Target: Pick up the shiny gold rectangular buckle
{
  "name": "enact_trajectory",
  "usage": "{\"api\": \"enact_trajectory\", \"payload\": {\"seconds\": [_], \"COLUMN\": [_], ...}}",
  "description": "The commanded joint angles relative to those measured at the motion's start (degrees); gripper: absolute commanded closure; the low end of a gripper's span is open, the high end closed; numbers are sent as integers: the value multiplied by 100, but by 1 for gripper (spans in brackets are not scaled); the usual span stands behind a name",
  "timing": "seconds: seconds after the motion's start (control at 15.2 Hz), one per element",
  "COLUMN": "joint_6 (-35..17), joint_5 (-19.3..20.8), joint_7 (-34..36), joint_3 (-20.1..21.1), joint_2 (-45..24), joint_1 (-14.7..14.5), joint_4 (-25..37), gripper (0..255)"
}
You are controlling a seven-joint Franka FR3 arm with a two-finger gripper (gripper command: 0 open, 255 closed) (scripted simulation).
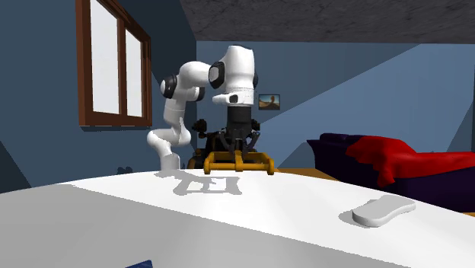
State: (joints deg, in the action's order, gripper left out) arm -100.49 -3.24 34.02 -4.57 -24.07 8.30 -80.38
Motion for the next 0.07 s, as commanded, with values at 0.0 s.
{"api": "enact_trajectory", "payload": {"seconds": [0.0], "joint_6": [47], "joint_5": [0], "joint_7": [-3], "joint_3": [-2], "joint_2": [-7], "joint_1": [4], "joint_4": [55], "gripper": [255]}}
